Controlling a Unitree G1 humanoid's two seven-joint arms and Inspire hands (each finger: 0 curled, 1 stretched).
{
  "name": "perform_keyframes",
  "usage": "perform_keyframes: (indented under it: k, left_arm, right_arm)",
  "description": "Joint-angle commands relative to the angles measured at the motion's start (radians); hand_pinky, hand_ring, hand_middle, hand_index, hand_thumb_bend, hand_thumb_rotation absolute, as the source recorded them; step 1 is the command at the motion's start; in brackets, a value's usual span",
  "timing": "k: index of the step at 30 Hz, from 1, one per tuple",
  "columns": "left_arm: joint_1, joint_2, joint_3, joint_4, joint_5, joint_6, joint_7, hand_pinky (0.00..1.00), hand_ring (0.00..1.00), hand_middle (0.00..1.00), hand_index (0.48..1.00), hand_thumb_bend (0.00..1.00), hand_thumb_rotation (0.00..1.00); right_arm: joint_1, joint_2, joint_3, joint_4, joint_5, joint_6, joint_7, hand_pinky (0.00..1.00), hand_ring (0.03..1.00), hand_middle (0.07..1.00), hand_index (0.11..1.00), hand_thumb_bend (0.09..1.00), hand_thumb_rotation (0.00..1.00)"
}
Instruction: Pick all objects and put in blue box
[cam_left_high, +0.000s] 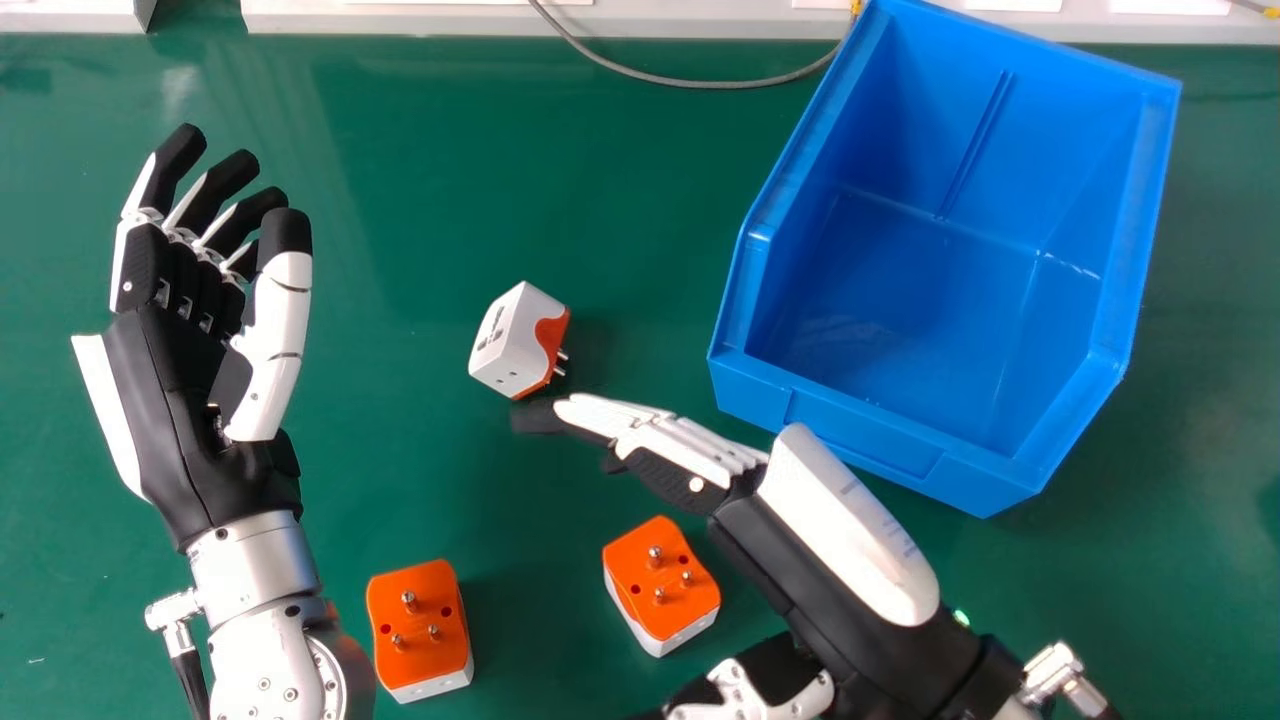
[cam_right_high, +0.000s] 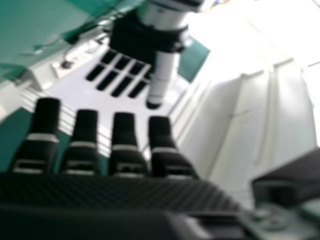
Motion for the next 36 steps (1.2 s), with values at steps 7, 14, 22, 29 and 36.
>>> perform_keyframes:
  k: [7,14,22,29,36]
  left_arm:
    - [-0.002,-0.005,-0.008,-0.014,0.014,-0.014,0.003,0.65,0.70,0.76,0.802,0.65,0.41]
    - [-0.002,-0.004,-0.008,-0.016,0.015,-0.016,0.003,0.64,0.70,0.76,0.801,0.65,0.41]
    - [-0.004,0.000,-0.007,-0.013,0.020,-0.019,0.004,0.64,0.70,0.76,0.800,0.65,0.41]
    - [-0.007,0.003,-0.007,-0.010,0.020,-0.019,0.003,0.64,0.70,0.76,0.799,0.65,0.41]
    - [-0.007,0.003,-0.006,-0.010,0.012,-0.015,-0.002,0.64,0.70,0.76,0.800,0.65,0.40]
  right_arm:
    - [-0.006,-0.024,-0.005,-0.053,-0.135,0.025,-0.060,0.63,0.854,0.871,0.849,0.706,0.67]
    - [-0.004,-0.038,0.014,-0.090,-0.245,0.106,-0.057,0.55,0.837,0.858,0.837,0.660,0.61]
    - [-0.011,-0.052,0.045,-0.124,-0.311,0.186,-0.043,0.53,0.839,0.858,0.826,0.645,0.55]
    - [-0.008,-0.057,0.070,-0.163,-0.383,0.273,-0.025,0.58,0.858,0.875,0.823,0.686,0.45]
    - [-0.012,-0.059,0.101,-0.186,-0.453,0.341,-0.010,0.60,0.872,0.891,0.827,0.730,0.38]
